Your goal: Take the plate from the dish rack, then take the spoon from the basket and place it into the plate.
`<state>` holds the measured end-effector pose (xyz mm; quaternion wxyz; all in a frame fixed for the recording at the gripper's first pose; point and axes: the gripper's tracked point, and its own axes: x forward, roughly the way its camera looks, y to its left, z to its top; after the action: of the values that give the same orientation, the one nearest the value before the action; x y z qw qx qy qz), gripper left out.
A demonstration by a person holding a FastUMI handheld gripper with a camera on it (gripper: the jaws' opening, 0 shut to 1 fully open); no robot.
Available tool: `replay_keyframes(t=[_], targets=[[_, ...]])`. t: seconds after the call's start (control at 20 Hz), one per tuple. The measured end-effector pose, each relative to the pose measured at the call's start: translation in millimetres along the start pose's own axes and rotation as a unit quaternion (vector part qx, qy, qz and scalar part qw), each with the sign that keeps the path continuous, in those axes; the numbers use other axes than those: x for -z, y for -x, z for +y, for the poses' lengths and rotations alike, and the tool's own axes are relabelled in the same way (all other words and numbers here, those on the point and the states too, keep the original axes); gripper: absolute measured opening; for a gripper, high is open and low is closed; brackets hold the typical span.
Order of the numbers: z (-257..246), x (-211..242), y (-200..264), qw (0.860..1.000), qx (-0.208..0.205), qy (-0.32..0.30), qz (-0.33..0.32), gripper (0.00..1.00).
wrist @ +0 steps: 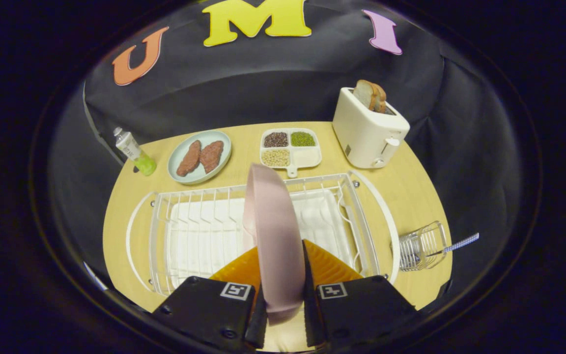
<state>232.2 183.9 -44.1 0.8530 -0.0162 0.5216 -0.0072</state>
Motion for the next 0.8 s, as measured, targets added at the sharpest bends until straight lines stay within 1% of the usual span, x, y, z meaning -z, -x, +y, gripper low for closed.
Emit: replay_keyframes(t=[0.3,0.35,0.45,0.55,0.65,0.8], targets=[[1.5,-3.7,12.6,0.998,0.050,0.024,0.002,0.36],[0.0,-6.6,16.7,0.997,0.065,0.034,-0.001,0.36],[-0.4,-19.5,28.9,0.994,0.092,0.059,-0.028,0.35],[13.4,-17.5,44.2,0.995,0.069,0.068,-0.035,0.33],[16.9,-11.9,58.0,0.995,0.047,0.071,-0.048,0.32],[19.9,12.3,81.0,0.996,-0.020,0.058,-0.060,0.32]])
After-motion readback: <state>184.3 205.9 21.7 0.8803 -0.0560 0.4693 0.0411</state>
